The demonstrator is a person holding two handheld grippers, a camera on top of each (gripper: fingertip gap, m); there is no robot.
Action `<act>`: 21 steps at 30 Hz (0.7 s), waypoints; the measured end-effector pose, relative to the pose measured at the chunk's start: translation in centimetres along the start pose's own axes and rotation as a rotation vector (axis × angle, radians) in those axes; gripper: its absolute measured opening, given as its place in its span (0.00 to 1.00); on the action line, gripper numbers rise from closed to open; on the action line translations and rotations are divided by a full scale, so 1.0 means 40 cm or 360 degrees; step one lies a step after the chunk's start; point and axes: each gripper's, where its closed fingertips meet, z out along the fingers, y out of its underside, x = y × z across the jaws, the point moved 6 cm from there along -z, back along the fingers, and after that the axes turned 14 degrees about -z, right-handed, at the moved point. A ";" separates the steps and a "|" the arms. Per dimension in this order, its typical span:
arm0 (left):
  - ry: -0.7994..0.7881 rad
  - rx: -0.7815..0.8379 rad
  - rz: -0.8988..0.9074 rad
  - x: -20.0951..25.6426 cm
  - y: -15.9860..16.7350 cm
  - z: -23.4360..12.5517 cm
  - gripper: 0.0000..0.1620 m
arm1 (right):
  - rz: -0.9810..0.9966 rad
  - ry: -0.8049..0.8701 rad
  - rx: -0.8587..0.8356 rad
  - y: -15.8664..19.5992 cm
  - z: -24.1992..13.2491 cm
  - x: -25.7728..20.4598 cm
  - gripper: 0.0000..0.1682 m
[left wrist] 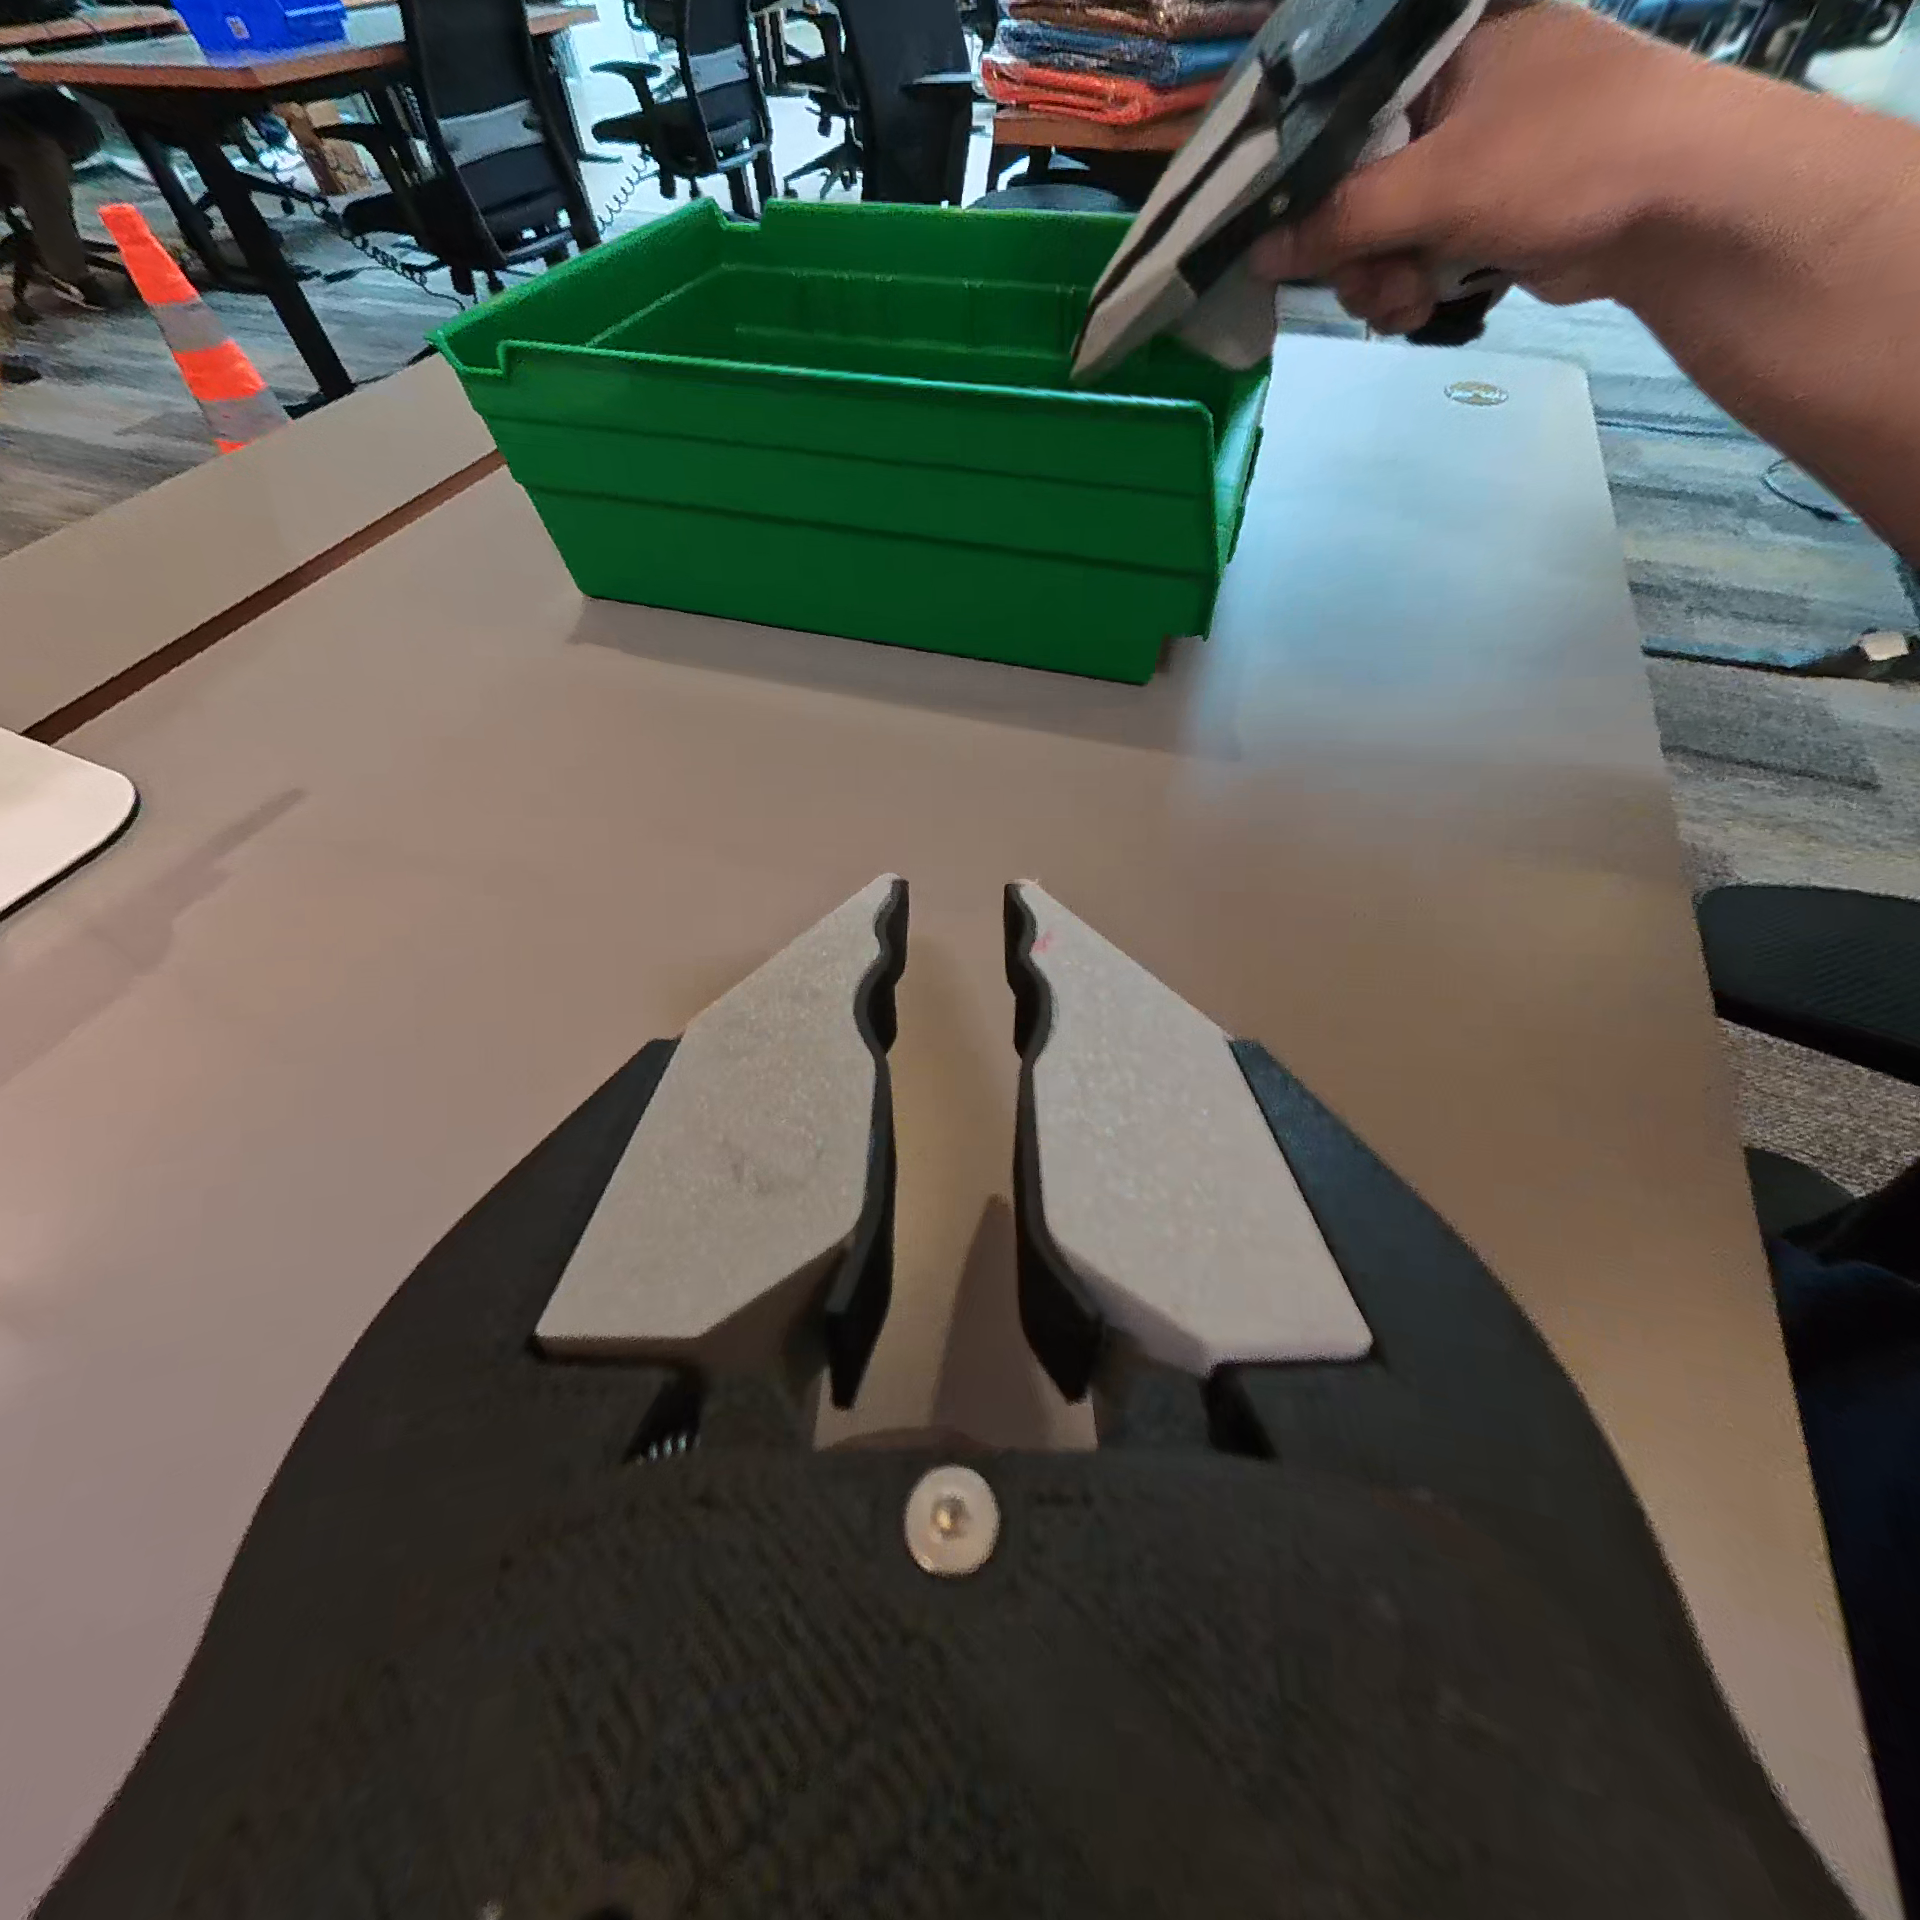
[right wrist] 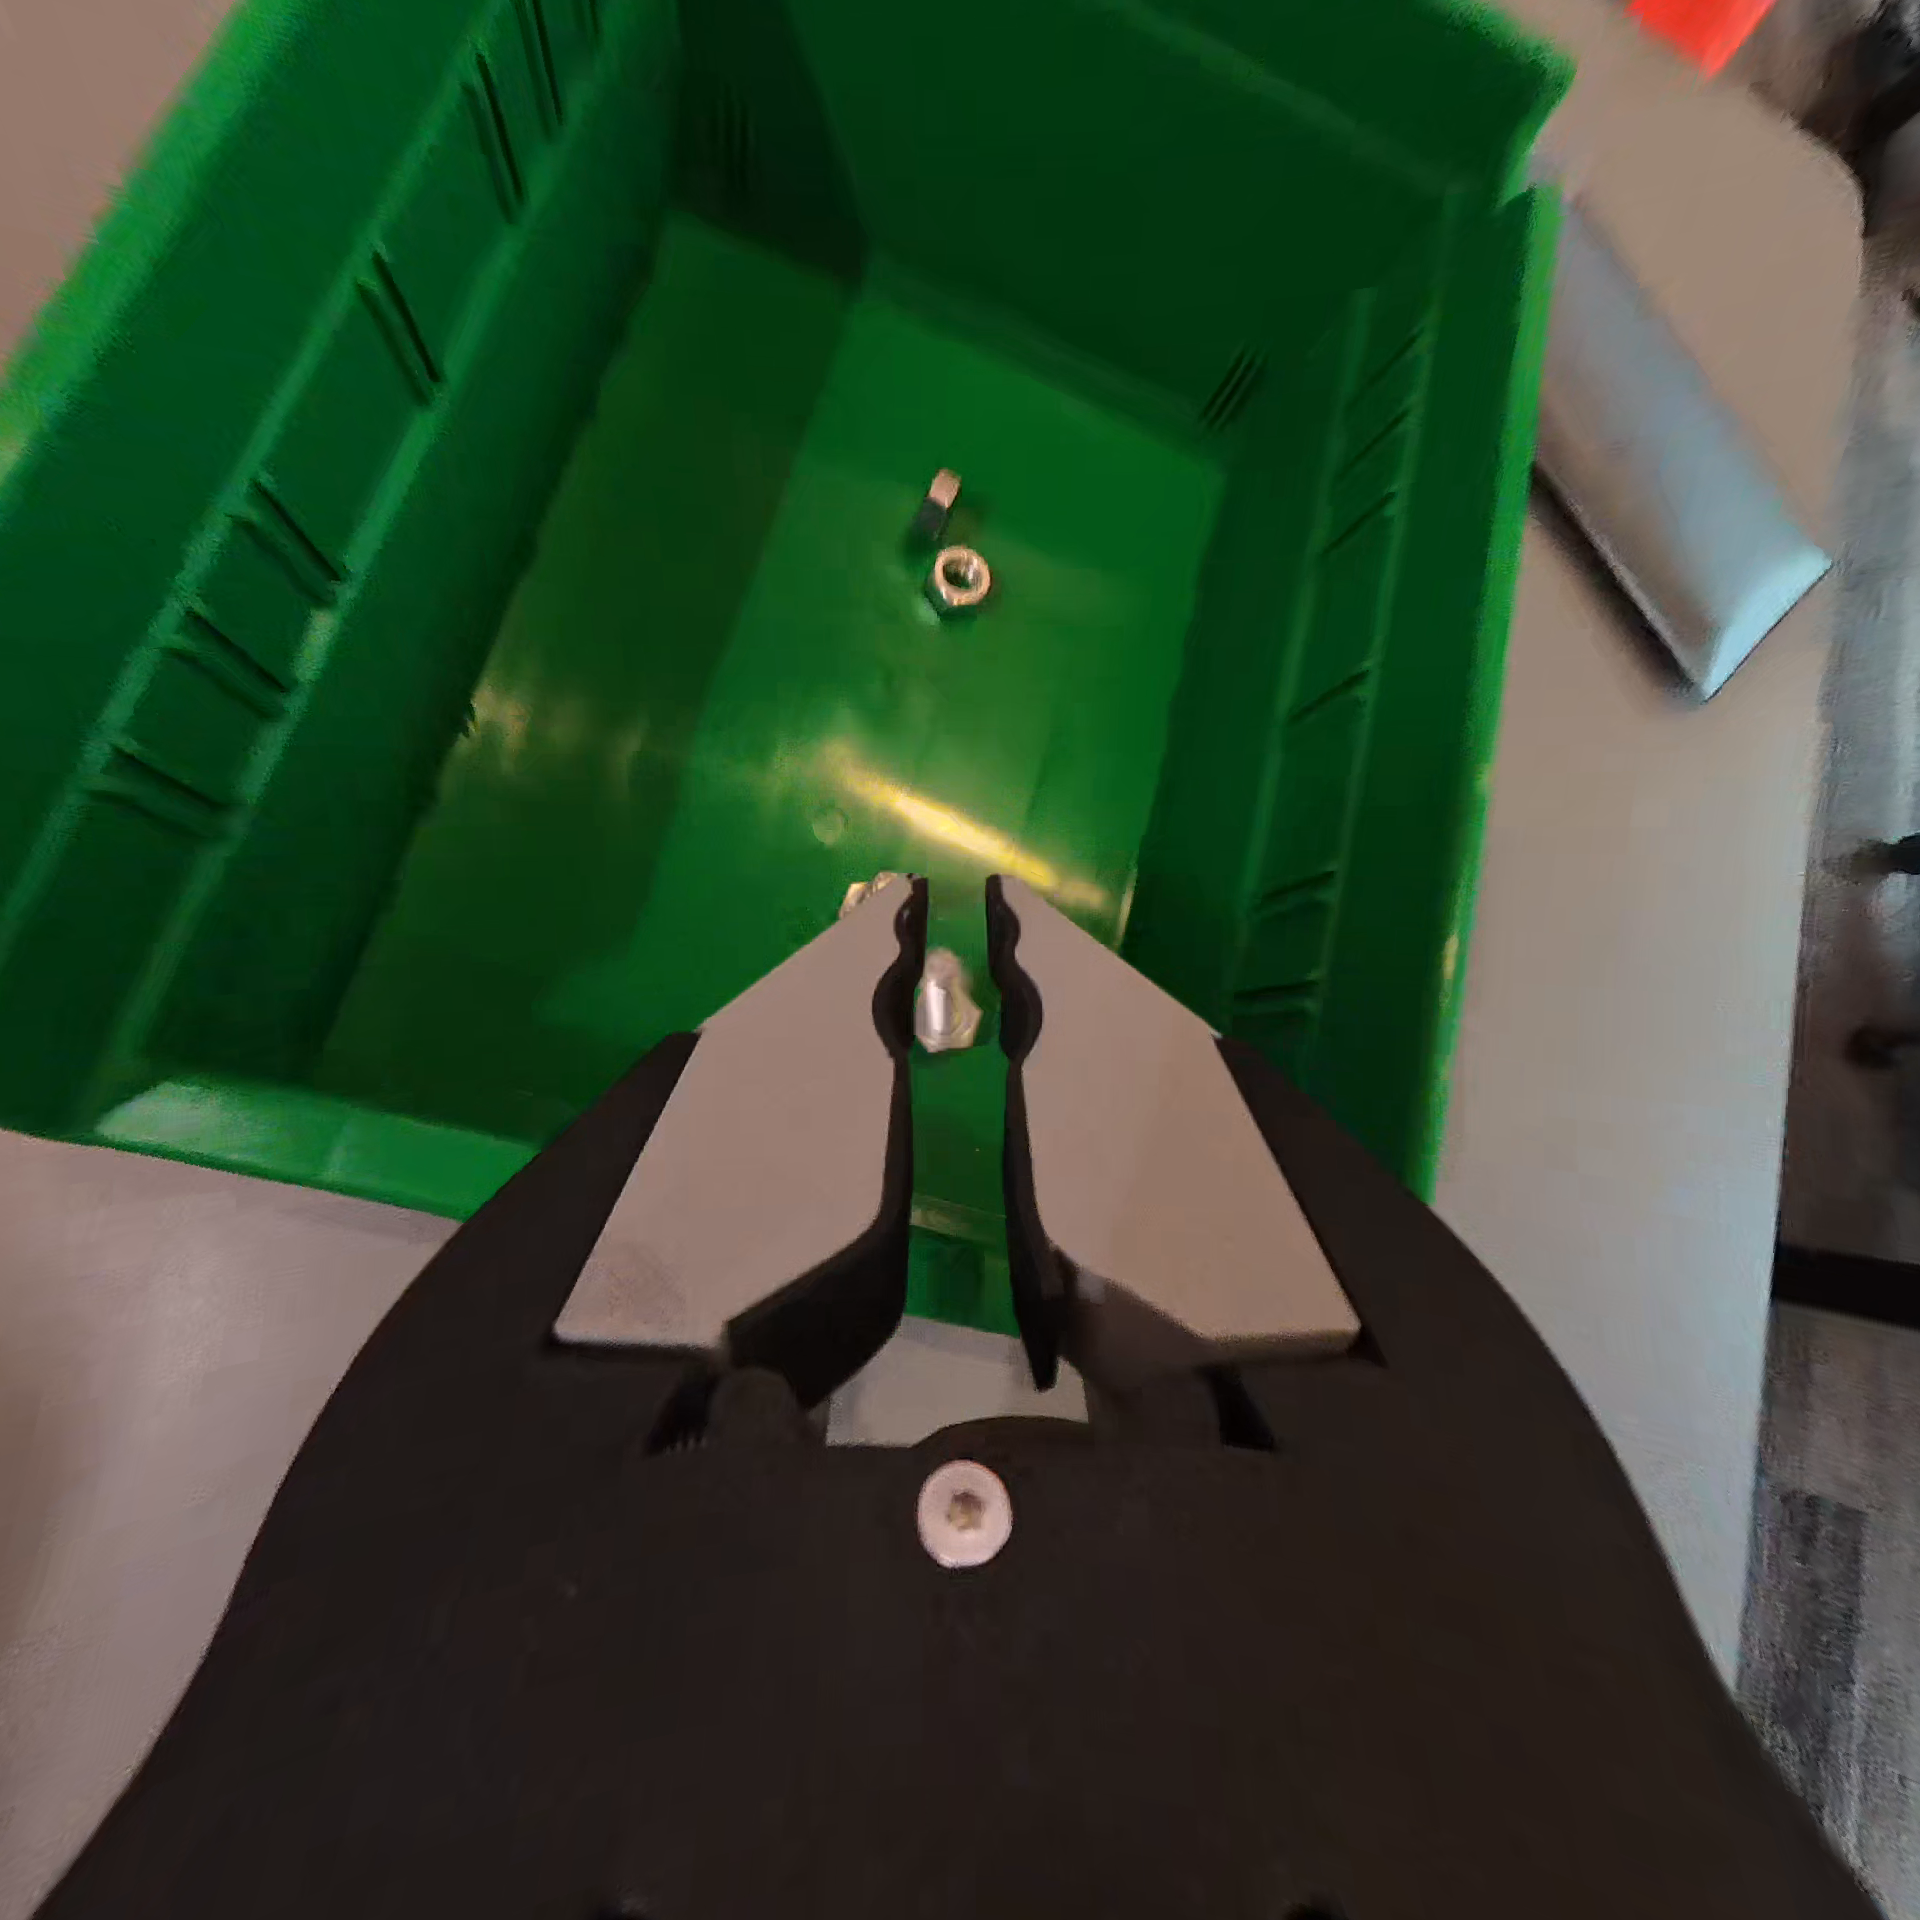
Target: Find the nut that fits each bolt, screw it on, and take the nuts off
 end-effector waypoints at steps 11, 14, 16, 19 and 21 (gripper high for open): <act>-0.0006 -0.0063 -0.0018 -0.013 0.020 0.015 0.10 | -0.0104 -0.0231 -0.0066 -0.026 0.058 -0.036 0.10; -0.0015 -0.0078 -0.0004 -0.015 0.025 0.016 0.10 | -0.0231 0.0044 -0.0467 0.033 0.069 0.008 0.00; -0.0020 -0.0077 -0.0011 -0.019 0.025 0.015 0.10 | -0.0279 0.0142 -0.0722 0.078 0.034 0.031 0.00; 0.0016 -0.0063 -0.0052 -0.017 0.020 0.013 0.10 | -0.0250 0.0110 -0.0592 0.063 -0.016 0.026 0.00; 0.0044 -0.0068 -0.0062 -0.010 0.020 0.016 0.10 | -0.0209 0.0154 -0.0435 0.029 -0.048 0.028 0.04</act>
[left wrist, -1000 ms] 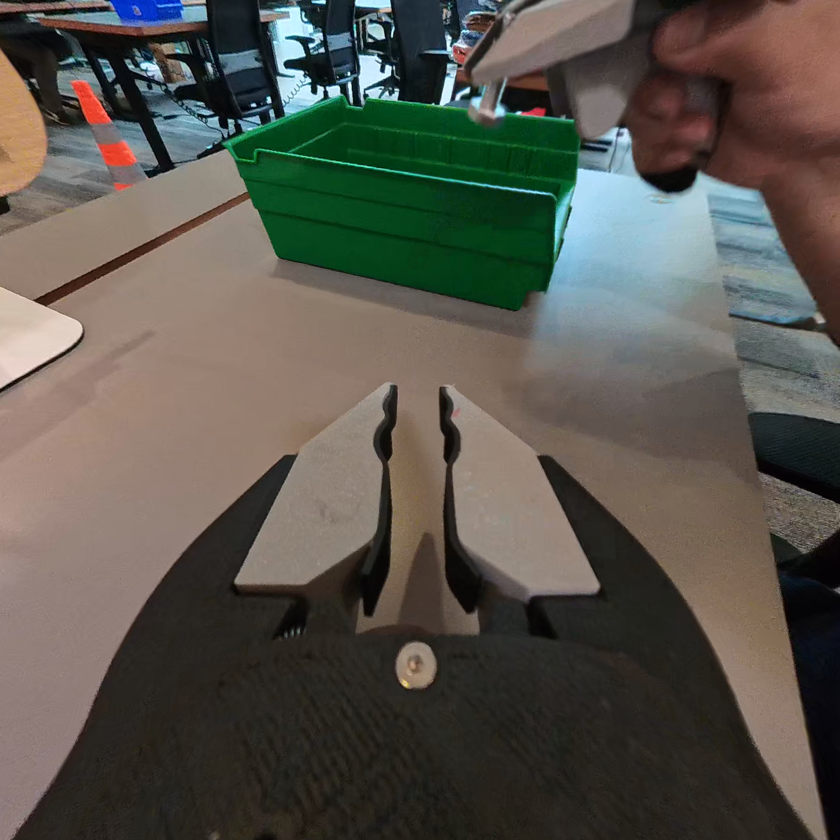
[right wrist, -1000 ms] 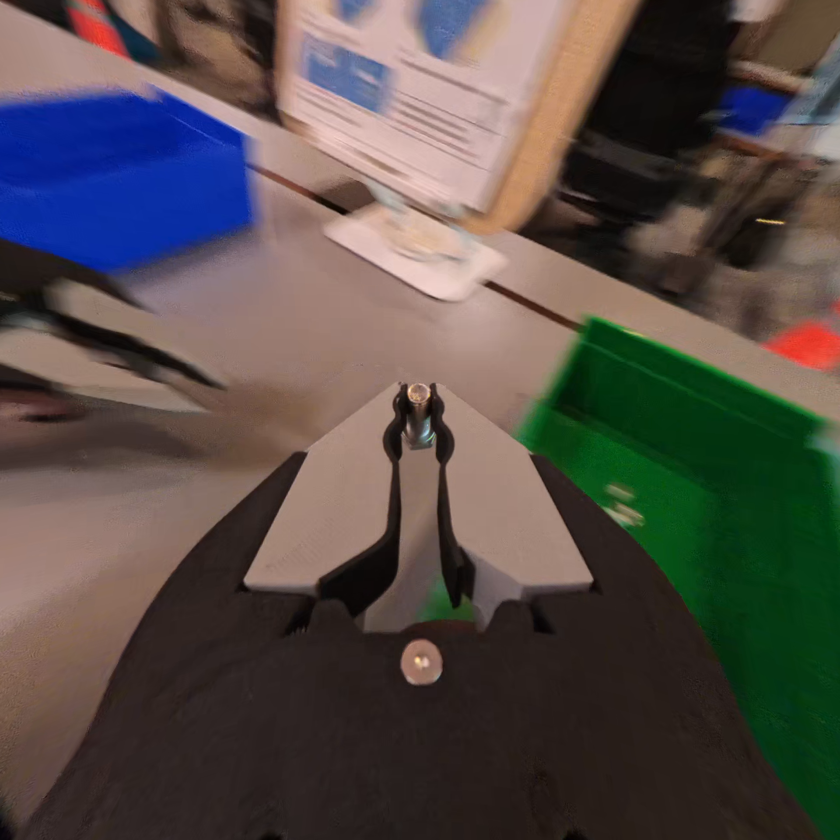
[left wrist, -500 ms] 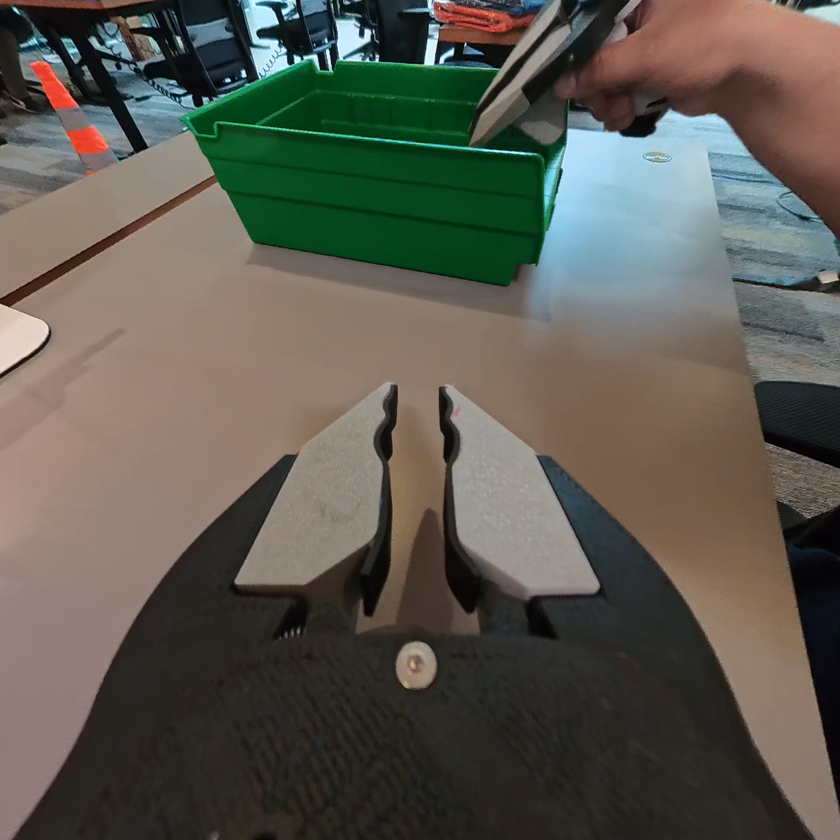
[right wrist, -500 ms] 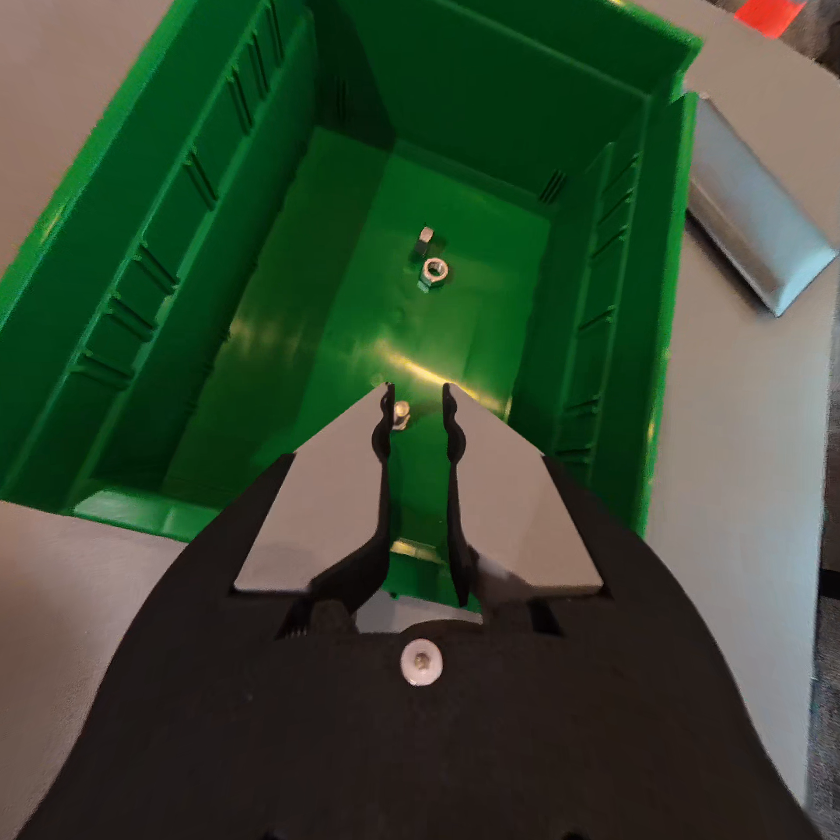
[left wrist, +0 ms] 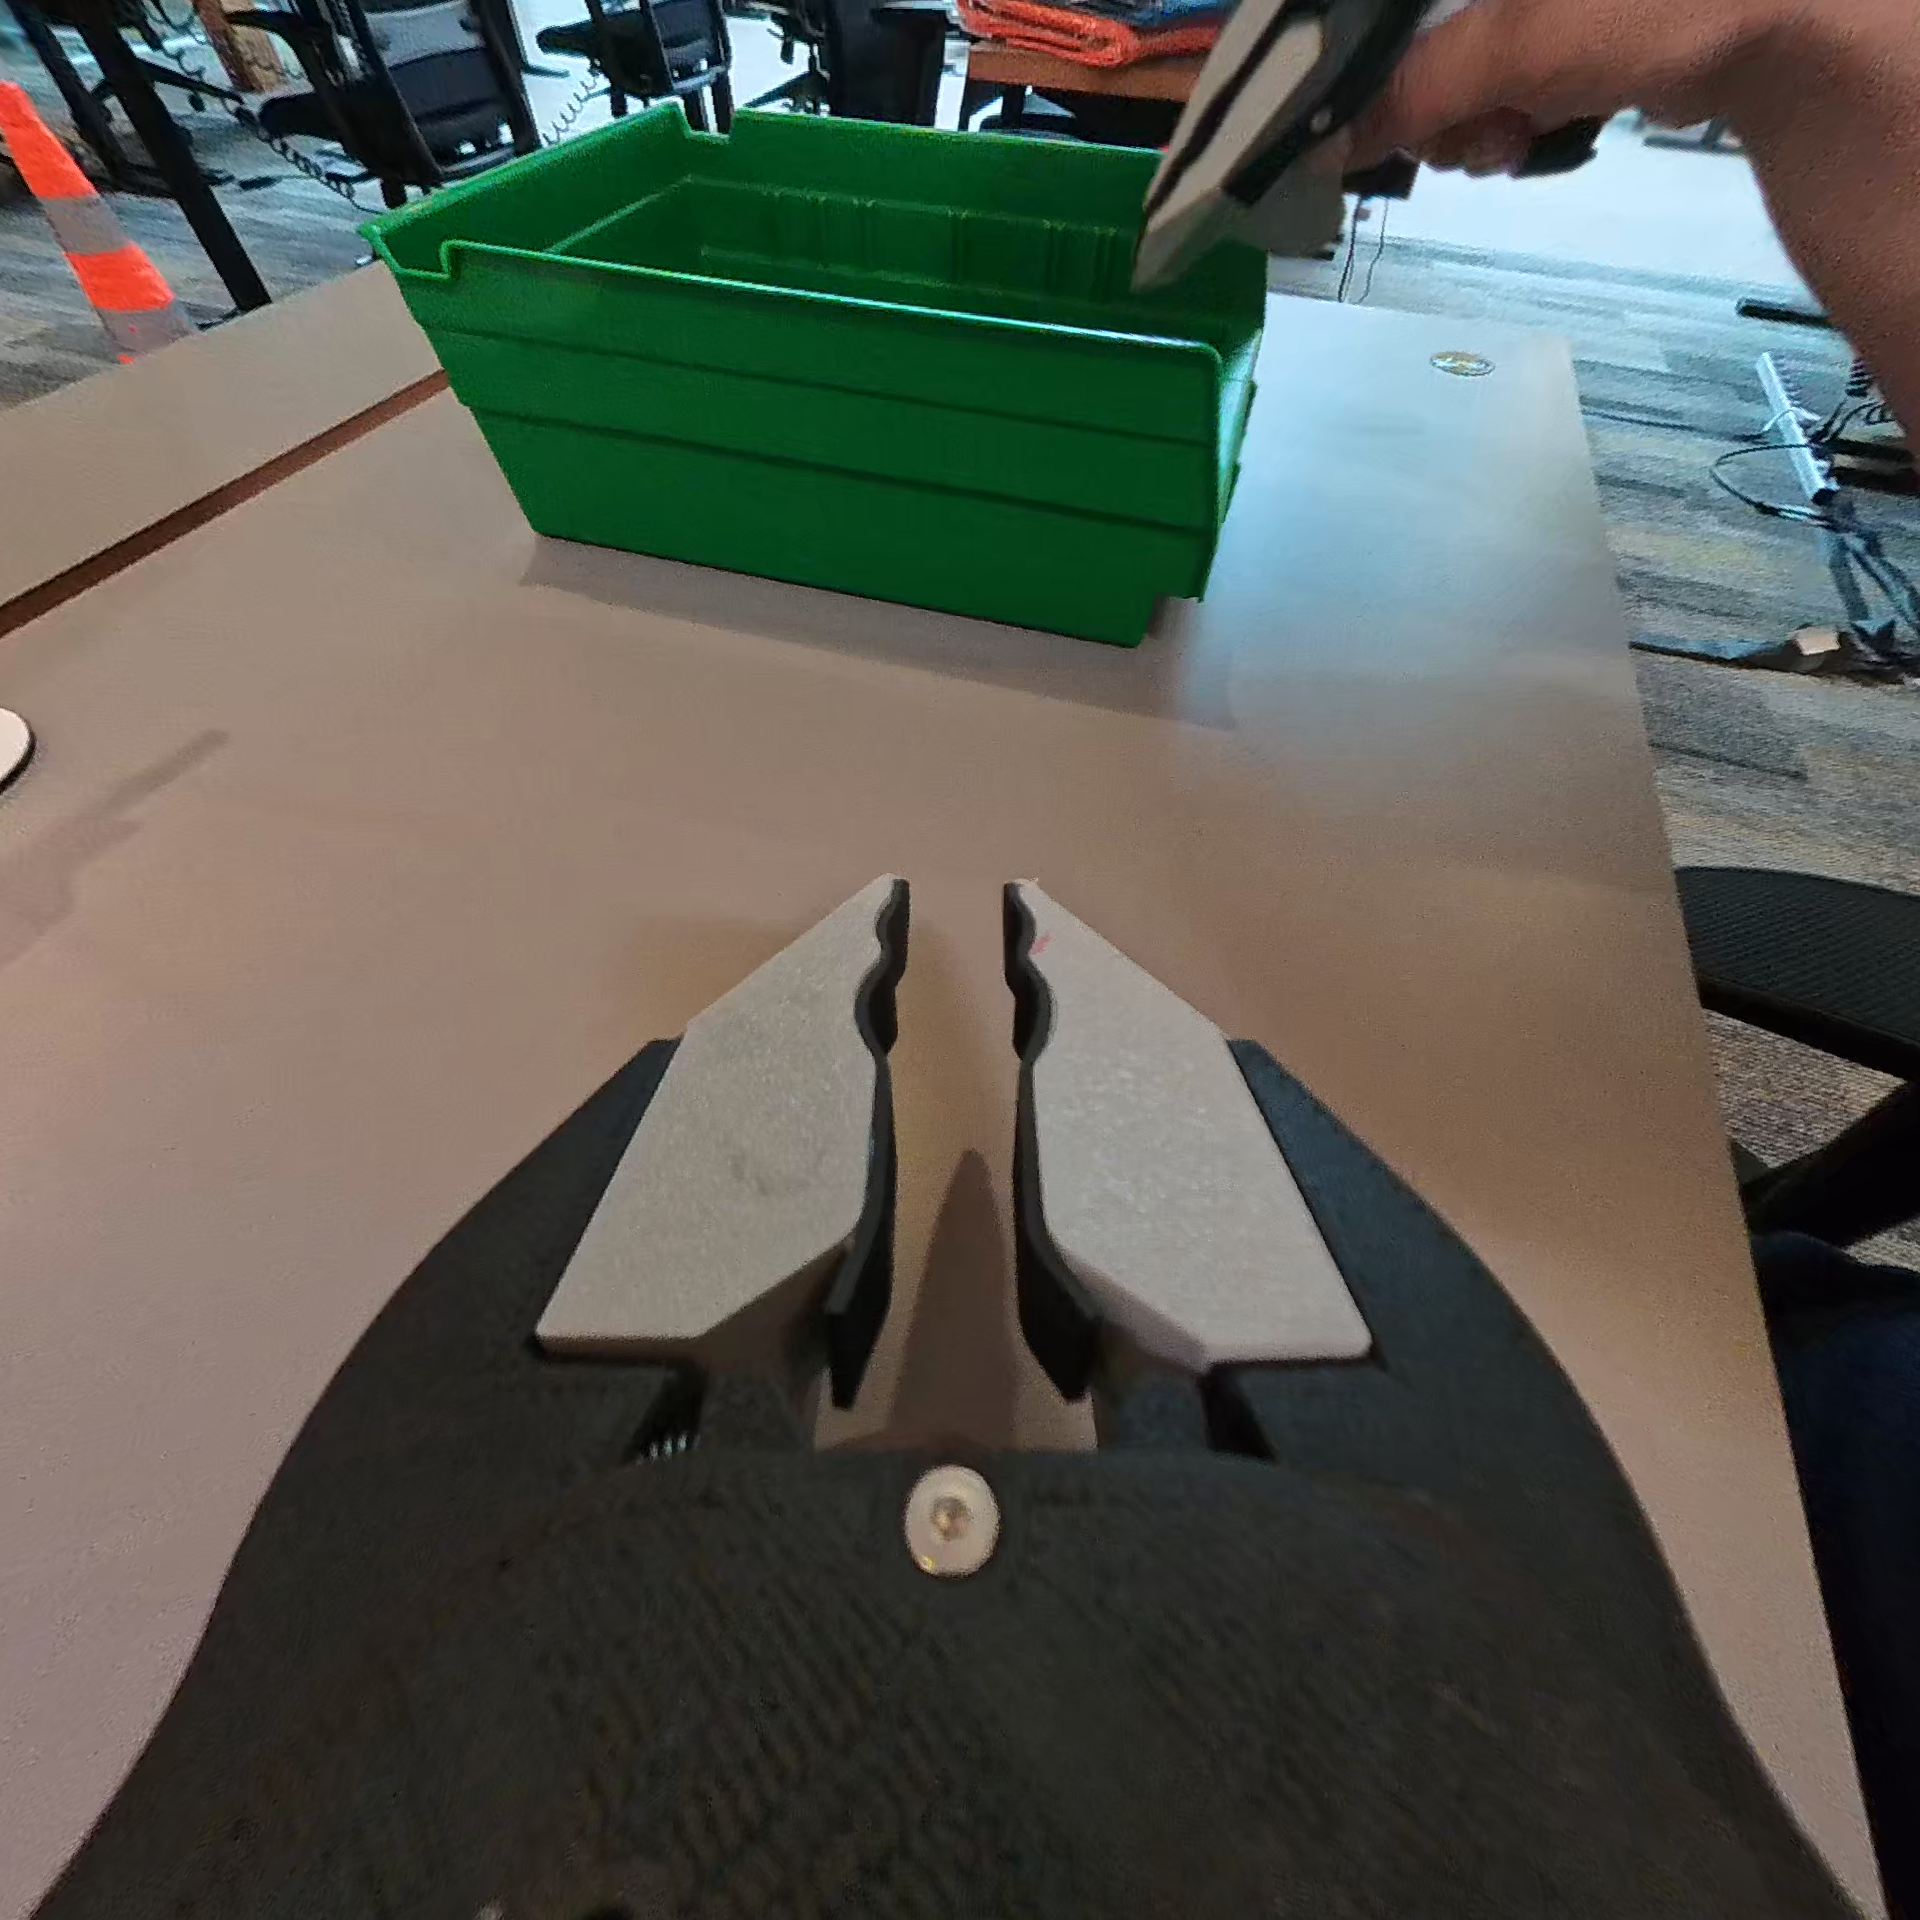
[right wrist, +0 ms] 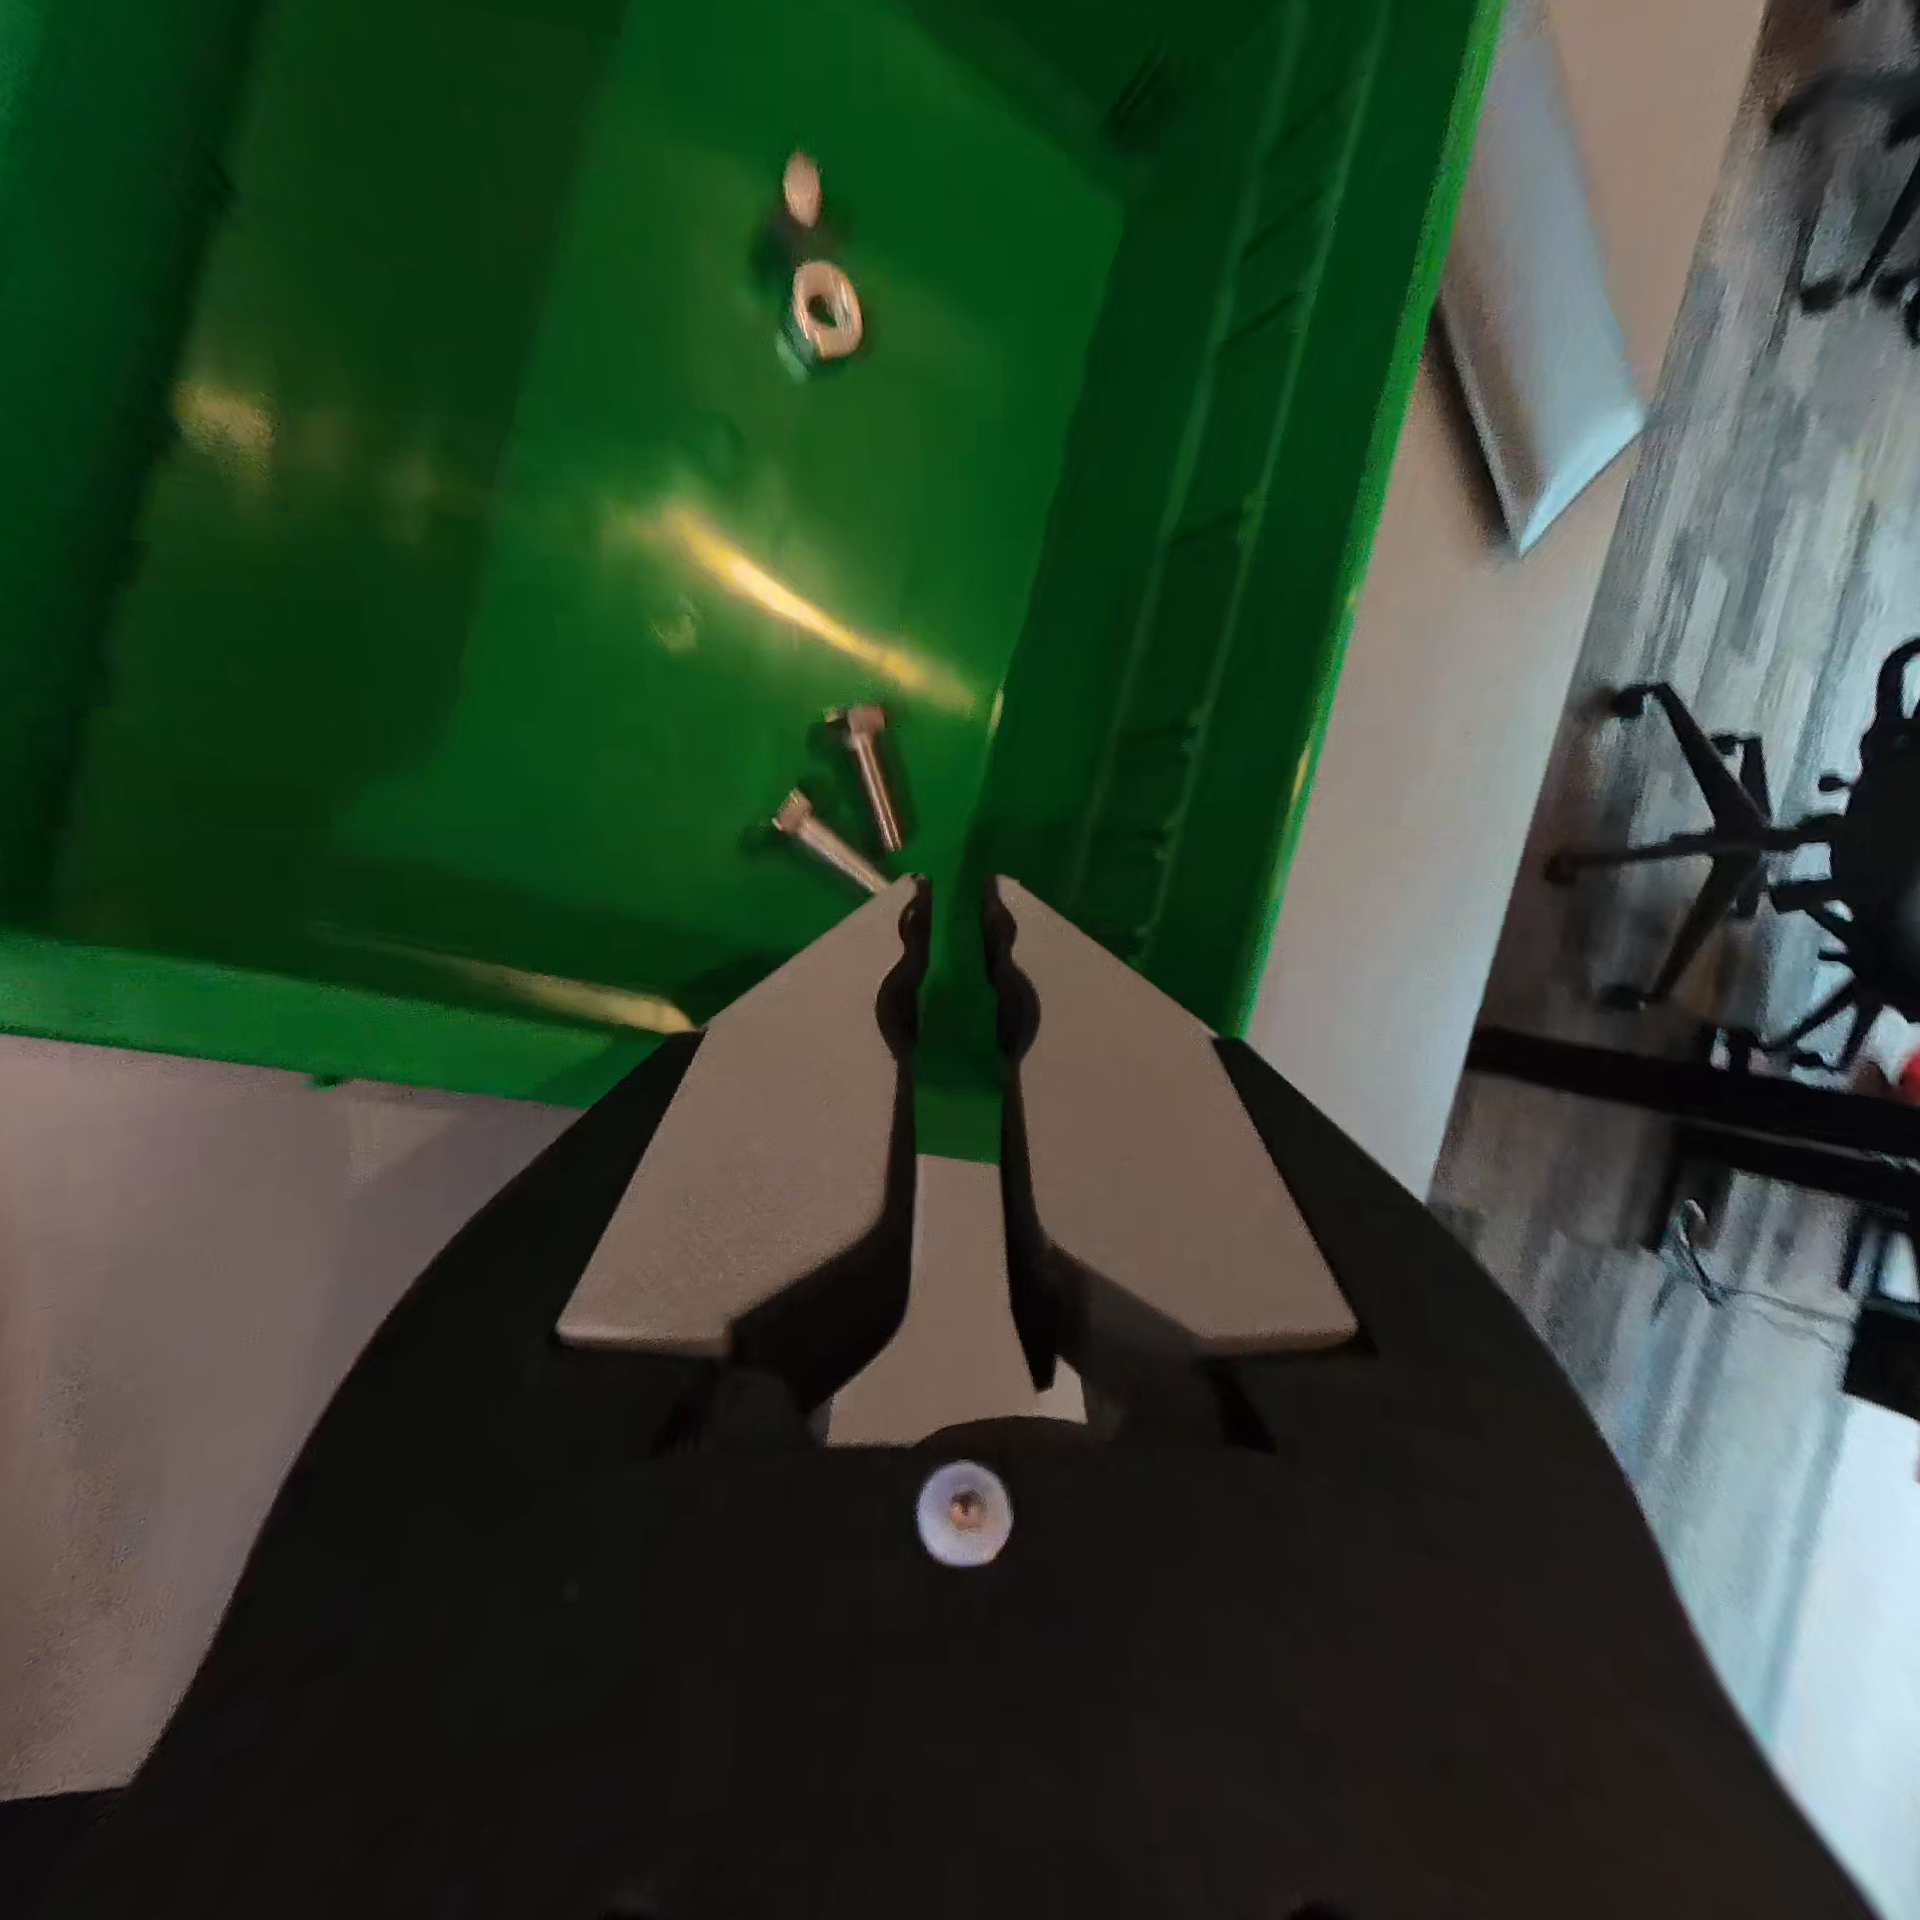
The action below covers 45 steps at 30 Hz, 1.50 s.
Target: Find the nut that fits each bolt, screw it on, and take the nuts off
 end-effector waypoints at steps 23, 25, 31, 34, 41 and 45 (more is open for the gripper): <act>-0.0064 -0.0139 0.0008 -0.036 0.031 0.009 0.14 | -0.0003 -0.0481 0.1709 -0.526 -0.098 -0.457 0.32; -0.0010 -0.0134 0.0046 -0.020 0.027 0.008 0.16 | -0.0013 -0.0478 0.1706 -0.526 -0.103 -0.460 0.32; 0.0113 -0.0170 0.0059 -0.007 0.044 0.023 0.20 | -0.0122 -0.0472 0.1637 -0.531 -0.087 -0.497 0.32; 0.0115 -0.0145 0.0052 -0.011 0.039 0.020 0.20 | -0.0179 -0.0403 0.1595 -0.529 -0.072 -0.509 0.32; 0.0013 -0.0141 0.0086 -0.025 0.034 0.015 0.21 | -0.0125 -0.0424 0.1556 -0.523 -0.055 -0.516 0.31; -0.0031 -0.0159 0.0130 -0.020 0.031 0.013 0.24 | -0.0071 -0.0438 0.1520 -0.518 -0.033 -0.504 0.32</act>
